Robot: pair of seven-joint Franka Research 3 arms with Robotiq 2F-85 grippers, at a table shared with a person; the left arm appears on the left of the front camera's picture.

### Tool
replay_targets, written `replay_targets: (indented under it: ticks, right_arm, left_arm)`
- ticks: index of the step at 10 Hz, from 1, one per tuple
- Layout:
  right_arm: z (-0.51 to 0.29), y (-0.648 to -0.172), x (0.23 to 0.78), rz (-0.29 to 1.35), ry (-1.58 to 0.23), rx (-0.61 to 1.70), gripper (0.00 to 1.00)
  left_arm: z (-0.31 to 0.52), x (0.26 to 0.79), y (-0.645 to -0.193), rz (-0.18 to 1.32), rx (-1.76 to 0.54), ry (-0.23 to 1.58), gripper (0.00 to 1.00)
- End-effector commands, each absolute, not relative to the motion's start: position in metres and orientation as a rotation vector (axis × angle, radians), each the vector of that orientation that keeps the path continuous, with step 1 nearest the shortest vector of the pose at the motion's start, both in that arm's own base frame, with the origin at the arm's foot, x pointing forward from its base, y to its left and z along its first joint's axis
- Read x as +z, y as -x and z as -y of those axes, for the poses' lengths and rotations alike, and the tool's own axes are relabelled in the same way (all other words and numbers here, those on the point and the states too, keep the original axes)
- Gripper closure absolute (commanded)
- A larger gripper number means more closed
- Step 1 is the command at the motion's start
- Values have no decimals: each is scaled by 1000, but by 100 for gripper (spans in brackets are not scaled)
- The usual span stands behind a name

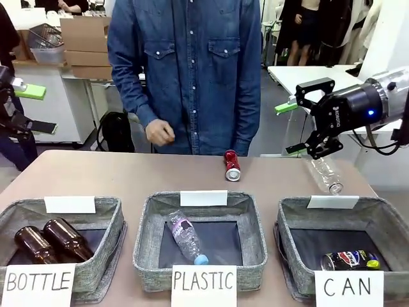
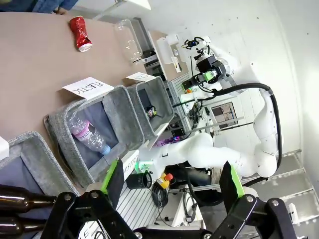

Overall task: Sort the can waste into the basket.
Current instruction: Pick up the can waste from the table and place it in the right Fabric basket.

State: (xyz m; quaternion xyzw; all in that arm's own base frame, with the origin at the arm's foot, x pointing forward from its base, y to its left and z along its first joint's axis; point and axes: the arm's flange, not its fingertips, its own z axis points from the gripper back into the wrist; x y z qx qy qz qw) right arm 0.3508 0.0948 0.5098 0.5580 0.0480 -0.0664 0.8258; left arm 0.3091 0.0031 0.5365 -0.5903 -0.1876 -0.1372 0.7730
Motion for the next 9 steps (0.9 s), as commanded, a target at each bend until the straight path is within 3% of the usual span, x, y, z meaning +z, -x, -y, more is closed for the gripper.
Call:
replay_targets:
  ticks: [1,2,4,7,9]
  right_arm:
    - [-96,-349,507,-105,-1189,-140,0]
    - [-95,-351,510,-102,-1186,-141,0]
    - [-133,-395,509,-83,-803,-229,0]
    - [-178,-474,495,30,-382,-307,0]
    - [-218,-485,479,133,-197,-243,0]
  left_arm:
    - [-5,537,-309,412,-318,1284,0]
    - [-5,537,-309,412,-318,1284,0]
    - [-5,537,-309,412,-318,1284,0]
    - [-5,537,-309,412,-318,1284,0]
    - [-5,537,-309,412,-318,1284,0]
